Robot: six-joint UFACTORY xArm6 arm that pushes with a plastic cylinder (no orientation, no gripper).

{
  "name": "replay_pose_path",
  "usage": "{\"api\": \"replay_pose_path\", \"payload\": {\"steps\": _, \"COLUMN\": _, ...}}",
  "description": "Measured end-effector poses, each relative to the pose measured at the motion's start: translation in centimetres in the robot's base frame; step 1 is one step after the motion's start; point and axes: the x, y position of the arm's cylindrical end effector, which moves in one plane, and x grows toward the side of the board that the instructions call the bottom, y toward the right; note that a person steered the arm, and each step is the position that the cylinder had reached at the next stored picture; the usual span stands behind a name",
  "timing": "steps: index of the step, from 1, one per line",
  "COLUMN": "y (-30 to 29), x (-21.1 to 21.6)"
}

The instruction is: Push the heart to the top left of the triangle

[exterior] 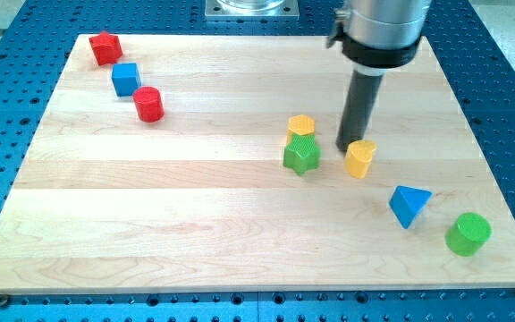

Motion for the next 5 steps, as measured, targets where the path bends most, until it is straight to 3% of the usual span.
{"api": "replay_pose_path", "payload": {"steps": 2, "y": 0.2, "x": 3.9}}
{"api": "replay_pose_path", "payload": {"steps": 4, "y": 2.4, "x": 5.1}}
{"api": "replay_pose_path", "payload": {"steps": 5, "y": 0.6, "x": 5.1}}
